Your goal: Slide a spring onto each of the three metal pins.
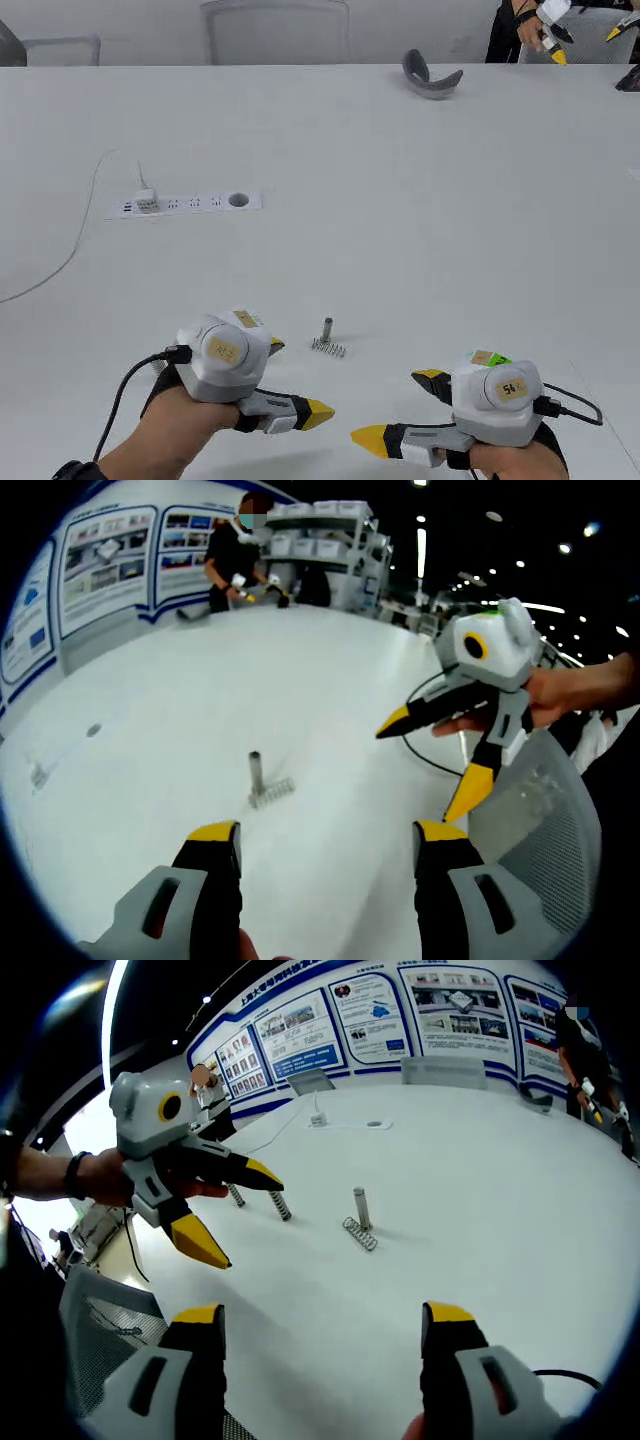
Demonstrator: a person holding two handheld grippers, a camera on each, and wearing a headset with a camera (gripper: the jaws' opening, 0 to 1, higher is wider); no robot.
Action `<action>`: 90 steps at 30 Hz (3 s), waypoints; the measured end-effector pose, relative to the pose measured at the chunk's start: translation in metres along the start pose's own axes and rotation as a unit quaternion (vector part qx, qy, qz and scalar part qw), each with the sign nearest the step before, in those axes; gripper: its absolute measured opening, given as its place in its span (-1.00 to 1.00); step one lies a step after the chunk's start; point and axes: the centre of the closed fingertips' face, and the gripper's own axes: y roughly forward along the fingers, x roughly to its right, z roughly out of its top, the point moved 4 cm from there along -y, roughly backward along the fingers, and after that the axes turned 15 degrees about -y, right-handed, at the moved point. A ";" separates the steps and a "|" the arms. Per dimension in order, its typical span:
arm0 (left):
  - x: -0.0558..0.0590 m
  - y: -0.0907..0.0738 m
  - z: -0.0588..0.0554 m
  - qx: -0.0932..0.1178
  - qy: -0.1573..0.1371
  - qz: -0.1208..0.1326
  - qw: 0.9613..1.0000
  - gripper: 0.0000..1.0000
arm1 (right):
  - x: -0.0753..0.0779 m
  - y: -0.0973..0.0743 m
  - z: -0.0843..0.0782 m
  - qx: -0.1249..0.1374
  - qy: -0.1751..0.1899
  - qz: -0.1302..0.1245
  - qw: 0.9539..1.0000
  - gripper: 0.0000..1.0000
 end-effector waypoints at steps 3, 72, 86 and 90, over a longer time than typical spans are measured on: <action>-0.002 0.009 0.002 -0.002 -0.003 -0.001 1.000 0.42 | 0.001 0.000 -0.001 0.000 0.001 0.001 1.000 0.64; -0.019 0.073 -0.023 -0.101 0.036 0.008 0.994 -0.23 | 0.007 -0.002 -0.015 -0.010 0.030 0.007 0.999 0.61; -0.024 0.078 -0.027 -0.101 0.092 0.034 0.990 -0.55 | 0.000 -0.007 -0.018 -0.012 0.029 0.008 0.999 0.62; -0.027 0.079 -0.024 -0.086 0.080 0.046 0.992 -0.73 | -0.002 -0.008 -0.018 -0.012 0.029 0.009 0.999 0.62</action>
